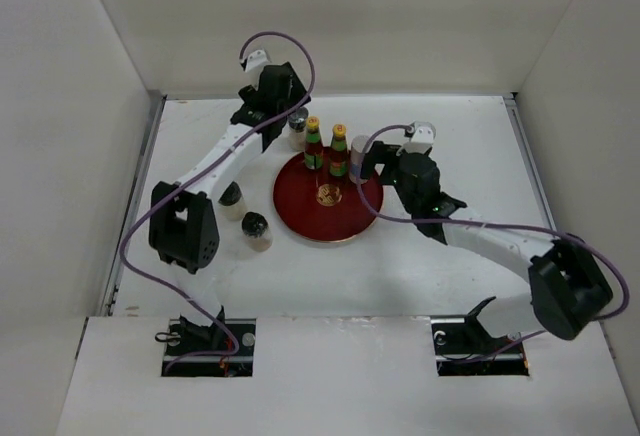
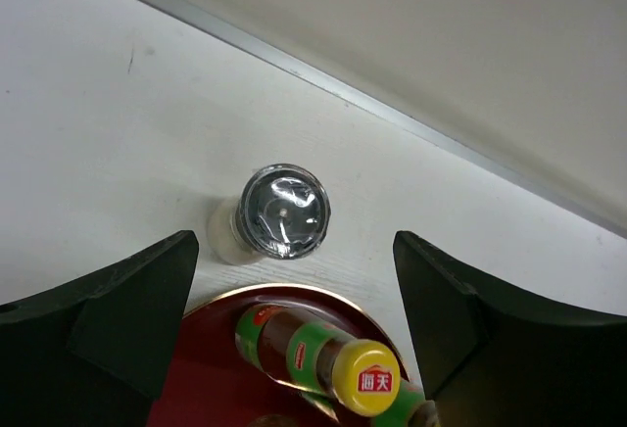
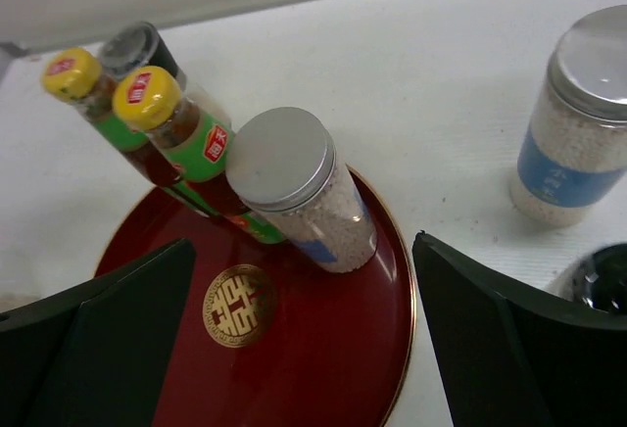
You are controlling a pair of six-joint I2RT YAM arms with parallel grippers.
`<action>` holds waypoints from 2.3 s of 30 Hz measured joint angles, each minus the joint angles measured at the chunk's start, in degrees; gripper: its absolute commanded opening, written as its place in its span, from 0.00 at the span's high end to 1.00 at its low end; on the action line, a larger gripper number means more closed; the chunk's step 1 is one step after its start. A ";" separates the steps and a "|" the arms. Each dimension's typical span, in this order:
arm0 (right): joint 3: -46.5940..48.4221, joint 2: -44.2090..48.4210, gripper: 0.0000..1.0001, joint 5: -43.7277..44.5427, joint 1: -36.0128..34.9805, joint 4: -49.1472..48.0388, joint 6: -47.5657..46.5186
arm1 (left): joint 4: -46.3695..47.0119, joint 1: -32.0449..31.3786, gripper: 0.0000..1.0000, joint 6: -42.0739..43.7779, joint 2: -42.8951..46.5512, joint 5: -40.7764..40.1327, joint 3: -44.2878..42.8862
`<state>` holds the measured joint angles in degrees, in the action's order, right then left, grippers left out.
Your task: Organize the condiment bottles
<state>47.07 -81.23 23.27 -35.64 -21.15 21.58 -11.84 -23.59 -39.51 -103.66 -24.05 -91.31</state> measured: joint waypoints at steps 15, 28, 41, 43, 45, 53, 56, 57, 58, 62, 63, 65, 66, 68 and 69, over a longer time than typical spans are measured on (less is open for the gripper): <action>-12.44 16.61 0.00 2.01 -4.17 0.20 3.98 | -27.82 -0.20 0.15 8.35 -23.63 -3.26 -35.69; -12.44 17.20 0.00 1.05 -6.16 0.13 4.22 | -35.08 -0.55 0.14 8.44 -28.55 -1.75 -39.95; -13.40 17.81 0.00 0.22 -6.78 0.02 4.17 | -33.79 -0.79 0.30 7.32 -32.54 -0.17 -40.48; -13.40 17.81 0.00 -0.04 -6.78 -0.11 4.17 | -33.53 -0.74 0.39 7.10 -32.85 0.13 -40.48; -13.40 17.81 0.00 -0.39 -6.78 -0.37 4.17 | -33.27 -0.55 0.49 7.02 -32.89 0.26 -40.48; -13.44 17.35 0.00 -1.27 -6.78 -1.36 4.17 | -30.77 0.52 0.64 7.15 -32.85 0.48 -40.22; -13.57 17.31 0.00 -1.29 -6.78 -1.64 4.17 | -28.13 1.60 0.64 7.61 -31.69 0.59 -37.92; -13.64 17.31 0.00 -1.31 -6.78 -1.75 4.17 | -27.52 2.03 0.63 7.76 -30.97 0.52 -37.00; -13.77 17.29 0.00 -1.33 -6.78 -2.03 4.17 | -26.97 2.60 0.63 7.91 -30.03 0.52 -35.89; -14.01 16.90 0.00 -1.49 -6.78 -2.32 4.15 | -26.01 4.92 0.62 8.94 -24.17 0.33 -31.87; -14.08 16.90 0.00 -1.51 -6.78 -2.43 4.17 | -25.42 5.49 0.62 9.18 -21.99 0.31 -30.53; -14.14 16.90 0.00 -1.64 -6.78 -2.51 4.15 | -23.98 6.36 0.61 10.01 -16.44 0.24 -27.10; -14.19 16.90 0.00 -1.68 -6.78 -2.51 4.15 | -23.26 6.49 0.60 10.40 -13.53 0.15 -25.18; -14.21 16.92 0.00 -1.68 -6.78 -2.54 4.15 | -21.35 6.12 0.59 11.15 -6.38 -0.22 -20.41; -14.23 16.96 0.00 -1.70 -6.78 -2.54 4.15 | -19.93 5.53 0.59 11.52 -2.69 -0.61 -17.51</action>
<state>32.84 -64.27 21.56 -42.41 -23.68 25.74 -31.77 -18.06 -27.99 -106.34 -24.67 -108.81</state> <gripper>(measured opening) 0.999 0.606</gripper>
